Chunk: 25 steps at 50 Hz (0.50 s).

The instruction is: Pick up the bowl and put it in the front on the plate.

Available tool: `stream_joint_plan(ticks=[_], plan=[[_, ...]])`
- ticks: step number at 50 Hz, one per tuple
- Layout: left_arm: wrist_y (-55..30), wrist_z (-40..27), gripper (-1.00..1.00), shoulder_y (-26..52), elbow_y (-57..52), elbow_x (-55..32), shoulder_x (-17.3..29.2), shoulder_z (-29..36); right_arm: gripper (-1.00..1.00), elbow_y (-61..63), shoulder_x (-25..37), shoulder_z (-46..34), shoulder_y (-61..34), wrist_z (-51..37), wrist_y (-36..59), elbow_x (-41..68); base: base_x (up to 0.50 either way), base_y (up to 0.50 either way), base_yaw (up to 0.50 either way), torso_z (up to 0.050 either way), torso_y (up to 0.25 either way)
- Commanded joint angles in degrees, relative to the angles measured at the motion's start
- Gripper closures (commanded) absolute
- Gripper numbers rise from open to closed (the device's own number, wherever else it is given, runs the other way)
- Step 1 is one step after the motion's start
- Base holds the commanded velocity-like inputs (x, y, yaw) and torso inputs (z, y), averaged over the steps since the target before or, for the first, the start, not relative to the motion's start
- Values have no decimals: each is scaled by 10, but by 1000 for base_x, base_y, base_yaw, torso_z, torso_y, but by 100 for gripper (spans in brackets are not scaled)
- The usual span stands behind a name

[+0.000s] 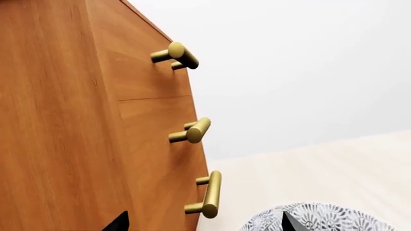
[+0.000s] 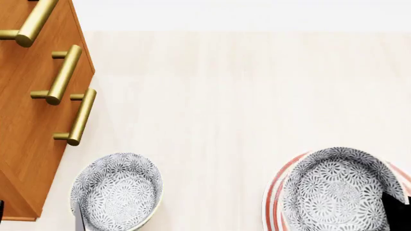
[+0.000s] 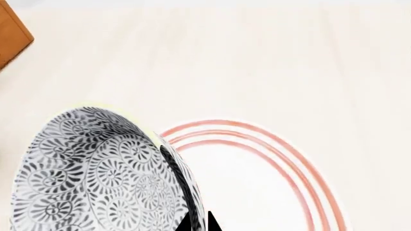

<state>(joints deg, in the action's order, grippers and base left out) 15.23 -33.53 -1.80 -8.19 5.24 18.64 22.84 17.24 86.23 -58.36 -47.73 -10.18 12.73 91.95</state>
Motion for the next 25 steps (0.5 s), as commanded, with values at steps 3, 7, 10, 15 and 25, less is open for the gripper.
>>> stream_joint_plan(ticks=[3, 7, 10, 15, 25], plan=[[11, 10, -100, 0, 4, 7, -7, -9, 100, -7, 13, 2, 0, 44, -17, -16, 0, 0, 0, 0, 0], [10, 10, -100, 0, 3, 6, -6, -9, 100, -17, 10, -2, 6, 43, -25, -16, 0, 0, 0, 0, 0], [10, 10, -100, 0, 3, 6, -6, -8, 100, -24, 4, -3, 7, 36, -25, -16, 0, 0, 0, 0, 0], [13, 10, -100, 1, 8, 6, -5, -5, 100, -28, -15, -2, 7, 30, -25, -4, 0, 0, 0, 0, 0], [11, 12, -100, 2, 8, 4, -4, -2, 100, -41, -31, 3, 3, 49, -13, 36, 0, 0, 0, 0, 2]])
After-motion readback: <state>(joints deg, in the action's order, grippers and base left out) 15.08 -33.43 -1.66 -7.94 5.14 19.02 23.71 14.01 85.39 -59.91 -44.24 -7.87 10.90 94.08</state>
